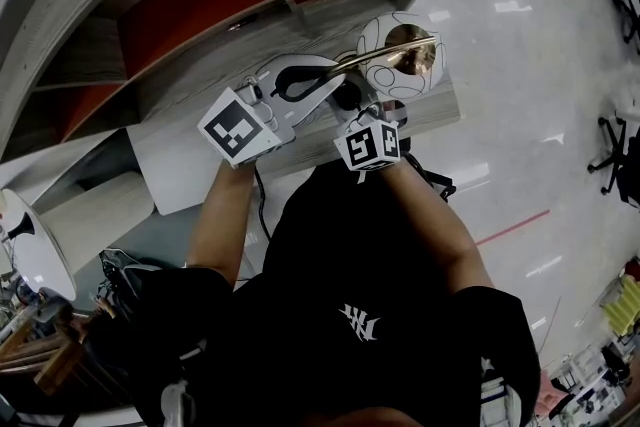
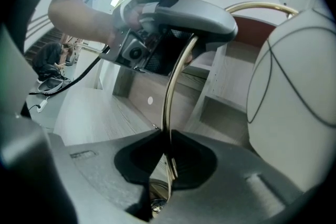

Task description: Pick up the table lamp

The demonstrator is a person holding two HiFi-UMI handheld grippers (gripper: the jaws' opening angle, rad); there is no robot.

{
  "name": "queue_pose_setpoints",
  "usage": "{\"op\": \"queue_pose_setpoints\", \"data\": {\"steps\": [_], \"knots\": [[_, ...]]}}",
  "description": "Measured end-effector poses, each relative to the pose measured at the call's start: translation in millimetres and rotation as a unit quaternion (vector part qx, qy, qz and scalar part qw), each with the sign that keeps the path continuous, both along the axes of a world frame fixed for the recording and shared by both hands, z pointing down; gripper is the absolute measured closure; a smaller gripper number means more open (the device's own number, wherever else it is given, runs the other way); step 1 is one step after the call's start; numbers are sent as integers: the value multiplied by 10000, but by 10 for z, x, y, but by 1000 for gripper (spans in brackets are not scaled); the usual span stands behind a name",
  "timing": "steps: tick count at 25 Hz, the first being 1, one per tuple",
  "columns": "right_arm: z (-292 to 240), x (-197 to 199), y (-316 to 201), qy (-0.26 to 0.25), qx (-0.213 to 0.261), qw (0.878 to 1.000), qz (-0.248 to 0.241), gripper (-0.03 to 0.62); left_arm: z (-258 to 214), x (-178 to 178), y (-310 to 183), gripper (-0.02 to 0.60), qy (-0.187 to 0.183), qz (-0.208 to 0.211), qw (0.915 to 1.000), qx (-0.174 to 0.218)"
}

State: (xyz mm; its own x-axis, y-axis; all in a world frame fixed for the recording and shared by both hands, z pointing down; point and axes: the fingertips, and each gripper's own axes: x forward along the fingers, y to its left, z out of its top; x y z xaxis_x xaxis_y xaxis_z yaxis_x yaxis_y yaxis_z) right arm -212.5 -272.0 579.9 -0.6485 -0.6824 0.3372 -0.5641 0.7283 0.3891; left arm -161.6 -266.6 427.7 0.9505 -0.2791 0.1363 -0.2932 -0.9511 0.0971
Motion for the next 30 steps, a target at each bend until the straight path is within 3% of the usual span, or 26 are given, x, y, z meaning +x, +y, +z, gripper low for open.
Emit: {"op": "queue_pose_setpoints", "data": {"steps": [14,30], "knots": [[-279,-57,-3,-21,242,9996,-139,553,-289,-34,21,574,236,-76,9996,114],[-974,258,5,138,559,9982,-146,559,-1067,315,36,575,906,83,9957,165]]}}
